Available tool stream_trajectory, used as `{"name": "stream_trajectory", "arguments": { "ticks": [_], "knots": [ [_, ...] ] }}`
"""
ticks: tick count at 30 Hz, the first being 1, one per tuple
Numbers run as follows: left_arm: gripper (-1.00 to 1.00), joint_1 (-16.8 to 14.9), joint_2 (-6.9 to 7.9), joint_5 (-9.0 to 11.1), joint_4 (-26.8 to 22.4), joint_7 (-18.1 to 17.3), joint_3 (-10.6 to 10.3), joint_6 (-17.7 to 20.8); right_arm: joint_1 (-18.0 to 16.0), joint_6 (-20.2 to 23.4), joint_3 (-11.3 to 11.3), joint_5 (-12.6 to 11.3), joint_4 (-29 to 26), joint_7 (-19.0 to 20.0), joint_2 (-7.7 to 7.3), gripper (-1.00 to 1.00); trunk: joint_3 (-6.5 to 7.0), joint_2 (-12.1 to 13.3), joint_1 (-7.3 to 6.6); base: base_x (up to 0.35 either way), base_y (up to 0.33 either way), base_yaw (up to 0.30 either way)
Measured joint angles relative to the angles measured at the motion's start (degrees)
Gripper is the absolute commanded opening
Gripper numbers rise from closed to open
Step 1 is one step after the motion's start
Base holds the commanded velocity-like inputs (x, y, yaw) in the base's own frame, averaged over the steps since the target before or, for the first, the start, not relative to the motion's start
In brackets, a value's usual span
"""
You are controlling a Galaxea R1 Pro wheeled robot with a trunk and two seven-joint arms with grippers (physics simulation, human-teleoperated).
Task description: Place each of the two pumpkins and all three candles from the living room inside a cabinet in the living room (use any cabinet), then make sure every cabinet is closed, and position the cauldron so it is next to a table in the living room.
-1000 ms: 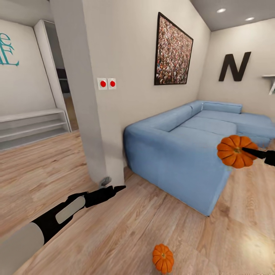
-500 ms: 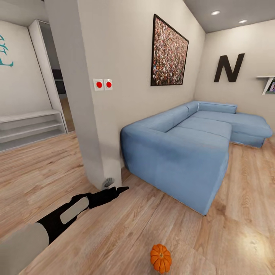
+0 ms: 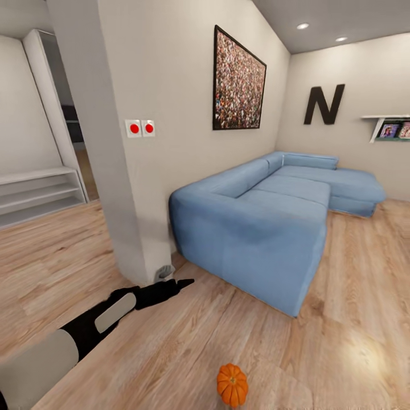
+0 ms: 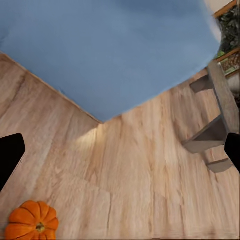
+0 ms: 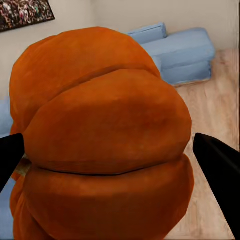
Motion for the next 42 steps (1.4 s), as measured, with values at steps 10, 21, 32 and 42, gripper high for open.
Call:
{"name": "stream_trajectory", "arguments": {
  "ticks": [10,21,32,42],
  "knots": [
    [1.00,-1.1,-1.84,-9.6,-1.2,-0.1,0.0,0.1,0.0,0.1,-0.1,3.0,-0.9,-0.1,-0.19,-1.00,0.44,0.0,0.00,0.000,0.000,-0.267],
    [1.00,-1.0,-1.74,-11.2,-0.8,-0.2,-0.7,0.2,0.0,0.2,0.0,6.1,-3.8,-0.1,0.10,-1.00,0.82,0.0,0.00,0.017,0.003,-0.273],
    [1.00,-1.0,-1.79,-14.7,-0.7,-0.2,-0.8,0.4,0.0,0.2,0.0,5.8,-3.8,-0.2,0.19,-1.00,1.02,0.0,0.00,0.216,0.161,-0.276],
    [1.00,-1.0,-1.81,-15.4,-0.7,-0.2,-0.9,0.4,0.0,0.2,0.0,5.8,-3.9,-0.2,0.20,-1.00,1.03,0.0,0.00,0.245,0.189,-0.265]
  ]
}}
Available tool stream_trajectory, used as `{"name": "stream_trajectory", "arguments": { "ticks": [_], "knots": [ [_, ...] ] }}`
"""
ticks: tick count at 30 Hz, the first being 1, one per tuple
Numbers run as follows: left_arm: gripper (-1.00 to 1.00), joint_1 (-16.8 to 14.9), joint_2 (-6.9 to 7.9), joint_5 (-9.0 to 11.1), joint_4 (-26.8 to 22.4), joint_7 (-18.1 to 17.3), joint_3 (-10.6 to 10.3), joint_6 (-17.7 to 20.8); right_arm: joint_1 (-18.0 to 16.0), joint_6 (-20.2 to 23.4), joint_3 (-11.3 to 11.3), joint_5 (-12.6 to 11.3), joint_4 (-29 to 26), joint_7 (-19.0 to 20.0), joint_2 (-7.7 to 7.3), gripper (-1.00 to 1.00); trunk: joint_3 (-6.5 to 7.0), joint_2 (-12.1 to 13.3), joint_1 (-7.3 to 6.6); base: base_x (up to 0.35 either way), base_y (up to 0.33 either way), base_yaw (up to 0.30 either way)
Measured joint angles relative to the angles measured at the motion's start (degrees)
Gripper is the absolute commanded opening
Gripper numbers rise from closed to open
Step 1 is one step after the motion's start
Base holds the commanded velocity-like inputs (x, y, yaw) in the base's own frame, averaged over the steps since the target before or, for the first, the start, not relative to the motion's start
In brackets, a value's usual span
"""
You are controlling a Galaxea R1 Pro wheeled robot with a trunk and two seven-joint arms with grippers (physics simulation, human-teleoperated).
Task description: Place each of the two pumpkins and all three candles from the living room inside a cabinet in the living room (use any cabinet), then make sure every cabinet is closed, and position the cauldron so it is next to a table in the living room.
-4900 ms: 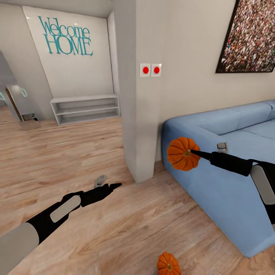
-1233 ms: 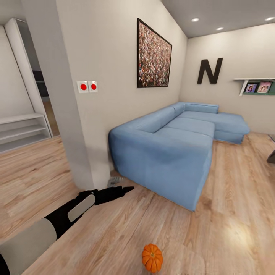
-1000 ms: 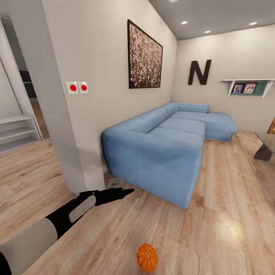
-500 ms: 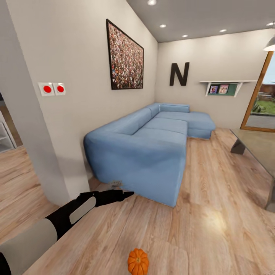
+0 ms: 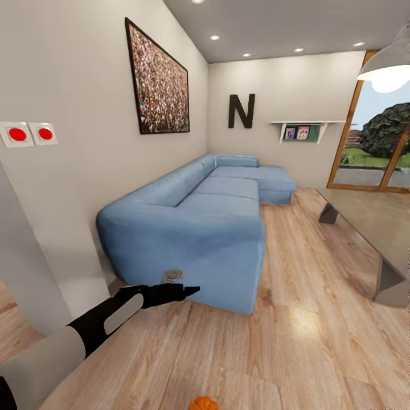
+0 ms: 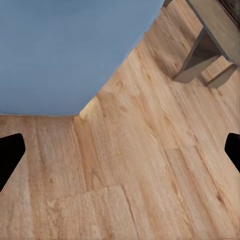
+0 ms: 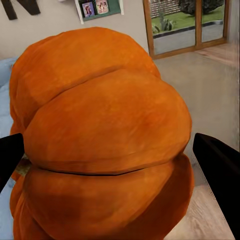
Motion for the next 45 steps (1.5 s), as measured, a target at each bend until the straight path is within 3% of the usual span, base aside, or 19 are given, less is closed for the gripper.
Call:
{"name": "stream_trajectory", "arguments": {
  "ticks": [3,7,23,37,40,45],
  "knots": [
    [1.00,0.0,-0.06,-1.9,-0.1,0.0,0.1,0.0,0.0,0.0,0.0,0.0,0.0,0.0,0.00,-1.00,0.00,0.0,0.00,0.214,0.161,-0.072],
    [1.00,0.0,-0.07,-2.6,-0.1,0.0,0.2,0.0,0.0,0.0,0.0,0.0,0.0,0.0,-0.03,-1.00,0.04,0.0,0.00,0.043,0.031,-0.170],
    [1.00,0.0,-0.07,-2.7,0.0,-0.1,0.1,0.1,0.0,0.0,0.0,0.2,0.0,0.0,0.00,-1.00,0.67,0.0,0.00,0.001,0.001,-0.270],
    [1.00,0.1,-0.13,-2.6,0.1,0.0,0.2,0.2,0.0,-1.0,0.0,0.8,-0.1,0.0,0.01,-1.00,0.72,0.0,0.00,0.000,0.000,-0.010],
    [1.00,0.4,-0.29,-2.6,2.6,0.0,-0.2,0.3,0.0,-1.0,0.0,0.8,-0.1,0.0,0.00,-1.00,0.72,0.0,0.00,0.000,0.000,0.000],
    [1.00,0.5,-1.81,-2.5,11.0,-0.5,-3.4,-0.2,0.0,-1.0,0.0,0.8,-0.1,0.0,0.00,-1.00,0.72,0.0,0.00,0.000,0.000,0.000]
  ]
}}
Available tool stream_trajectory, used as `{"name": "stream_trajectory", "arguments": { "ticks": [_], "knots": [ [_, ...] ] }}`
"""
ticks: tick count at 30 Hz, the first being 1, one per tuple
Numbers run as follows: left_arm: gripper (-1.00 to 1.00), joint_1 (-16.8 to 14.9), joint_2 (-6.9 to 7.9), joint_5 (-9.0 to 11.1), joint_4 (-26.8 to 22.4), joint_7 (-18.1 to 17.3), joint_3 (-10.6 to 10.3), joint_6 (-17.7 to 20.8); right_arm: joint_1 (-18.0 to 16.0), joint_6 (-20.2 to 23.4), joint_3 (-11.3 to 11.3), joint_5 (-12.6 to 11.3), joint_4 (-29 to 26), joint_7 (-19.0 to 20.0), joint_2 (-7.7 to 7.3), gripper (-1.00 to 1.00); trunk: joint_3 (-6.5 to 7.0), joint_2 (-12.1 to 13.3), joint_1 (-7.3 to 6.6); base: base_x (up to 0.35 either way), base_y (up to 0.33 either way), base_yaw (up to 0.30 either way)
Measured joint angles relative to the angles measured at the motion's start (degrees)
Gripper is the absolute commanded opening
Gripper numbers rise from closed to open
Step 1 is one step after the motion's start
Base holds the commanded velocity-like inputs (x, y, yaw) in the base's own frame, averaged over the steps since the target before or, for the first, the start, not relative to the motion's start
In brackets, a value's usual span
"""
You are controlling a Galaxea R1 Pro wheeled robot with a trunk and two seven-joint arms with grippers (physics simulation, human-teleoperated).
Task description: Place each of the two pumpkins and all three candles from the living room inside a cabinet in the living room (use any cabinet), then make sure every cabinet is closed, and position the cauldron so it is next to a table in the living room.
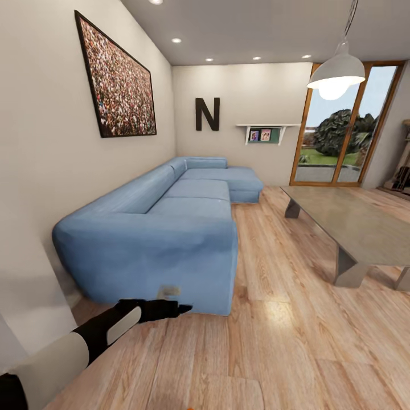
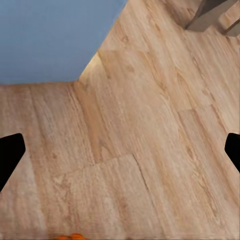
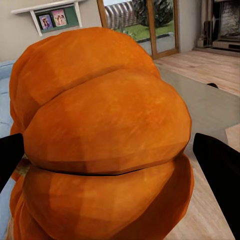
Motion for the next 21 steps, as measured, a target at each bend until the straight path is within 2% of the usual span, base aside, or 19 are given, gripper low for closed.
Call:
{"name": "stream_trajectory", "arguments": {
  "ticks": [2,7,10,11,13,14,17,21],
  "knots": [
    [1.00,0.0,-0.80,0.1,1.7,-0.4,-0.9,-0.1,0.0,0.0,0.0,0.0,0.0,0.0,0.00,-1.00,0.00,0.0,0.00,0.000,0.000,0.000],
    [1.00,0.2,-2.20,0.1,2.7,-0.6,-1.5,0.0,0.0,-0.6,0.0,0.0,0.1,0.0,0.06,-1.00,0.00,0.0,0.00,0.000,0.000,0.000],
    [1.00,0.3,-3.06,0.2,3.8,-0.7,-3.9,-0.2,0.0,-0.8,0.0,0.0,0.1,0.0,0.08,-1.00,0.00,0.0,0.00,0.000,0.000,0.000],
    [1.00,0.4,-4.04,0.3,5.6,-0.7,-4.9,-0.3,0.0,-0.8,0.0,0.0,0.1,0.0,0.09,-1.00,0.00,0.0,0.00,0.000,0.000,0.000],
    [1.00,0.4,-4.42,0.3,7.1,-0.7,-5.0,-0.3,0.0,-0.8,0.0,0.0,0.1,0.0,0.09,-1.00,0.00,0.0,0.00,0.000,0.000,0.000],
    [1.00,0.5,-4.69,0.2,10.5,-3.0,-5.1,-0.4,0.0,-0.8,0.0,0.0,0.2,0.0,0.14,-1.00,0.00,0.0,0.00,0.000,0.000,0.000],
    [1.00,0.4,-4.75,0.3,14.7,-7.0,-5.2,-1.6,0.0,-0.6,0.0,-0.1,0.2,0.0,0.17,-1.00,0.00,0.0,0.00,-0.157,0.000,0.000],
    [1.00,0.4,-4.77,0.4,16.3,-7.4,-5.1,-2.1,0.0,-0.8,0.0,0.1,0.2,0.0,0.17,-1.00,0.00,0.0,0.00,-0.277,0.000,0.000]
  ]
}}
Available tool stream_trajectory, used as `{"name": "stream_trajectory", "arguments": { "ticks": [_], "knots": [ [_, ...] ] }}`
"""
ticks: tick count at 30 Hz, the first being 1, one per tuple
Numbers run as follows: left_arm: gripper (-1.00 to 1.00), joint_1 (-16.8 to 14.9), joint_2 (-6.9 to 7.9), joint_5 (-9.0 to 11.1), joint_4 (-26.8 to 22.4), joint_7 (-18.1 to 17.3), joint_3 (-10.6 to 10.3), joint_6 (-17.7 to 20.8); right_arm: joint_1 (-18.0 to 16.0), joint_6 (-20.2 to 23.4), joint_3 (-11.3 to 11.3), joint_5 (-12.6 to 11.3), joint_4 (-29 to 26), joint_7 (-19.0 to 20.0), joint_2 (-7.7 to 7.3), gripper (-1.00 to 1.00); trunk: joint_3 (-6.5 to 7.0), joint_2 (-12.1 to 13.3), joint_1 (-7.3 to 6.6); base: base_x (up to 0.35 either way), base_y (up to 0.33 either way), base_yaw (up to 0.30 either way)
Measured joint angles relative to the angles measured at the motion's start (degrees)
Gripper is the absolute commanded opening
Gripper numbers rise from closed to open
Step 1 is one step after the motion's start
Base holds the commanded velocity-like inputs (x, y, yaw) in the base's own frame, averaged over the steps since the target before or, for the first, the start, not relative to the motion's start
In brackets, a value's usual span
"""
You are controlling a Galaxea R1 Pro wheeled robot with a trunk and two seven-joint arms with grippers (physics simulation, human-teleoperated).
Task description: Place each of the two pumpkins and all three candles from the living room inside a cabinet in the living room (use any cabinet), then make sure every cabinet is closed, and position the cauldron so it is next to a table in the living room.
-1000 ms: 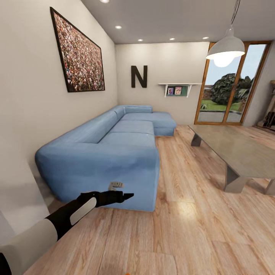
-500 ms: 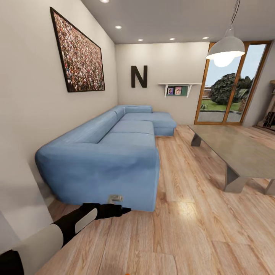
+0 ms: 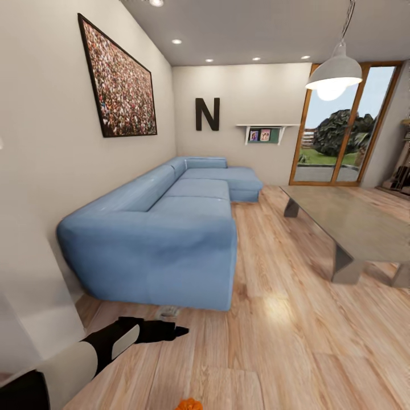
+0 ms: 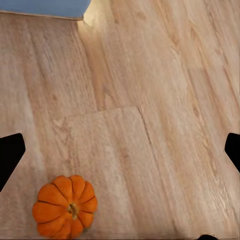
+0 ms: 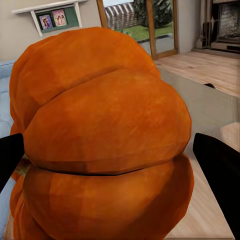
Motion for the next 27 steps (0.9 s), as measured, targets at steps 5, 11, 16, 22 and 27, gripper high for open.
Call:
{"name": "stream_trajectory", "arguments": {
  "ticks": [5,11,16,22,27],
  "knots": [
    [1.00,0.0,0.17,0.0,0.8,0.0,0.0,-1.6,0.0,0.0,0.0,0.0,0.0,0.0,0.00,-1.00,0.00,0.0,0.00,-0.079,0.000,0.000],
    [1.00,0.0,0.11,0.0,2.8,0.0,0.0,-3.7,0.0,0.0,0.0,1.2,-0.1,0.0,0.02,-1.00,0.00,0.0,0.00,-0.007,0.000,0.075],
    [1.00,0.1,-0.25,0.0,4.8,-0.1,0.0,-3.8,0.0,0.0,0.1,1.9,-0.1,0.0,0.12,-1.00,0.00,0.0,0.00,0.000,0.000,0.256],
    [1.00,0.2,-0.85,0.0,5.8,-3.1,0.0,-3.9,0.0,0.0,0.1,1.9,-0.1,0.0,0.10,-1.00,0.00,0.0,0.00,0.000,0.000,0.143],
    [1.00,0.5,-1.02,0.0,5.9,-3.7,0.0,-3.9,0.0,0.0,0.1,2.0,-0.1,0.0,0.09,-1.00,0.00,0.0,0.00,0.000,0.000,0.013]
  ]
}}
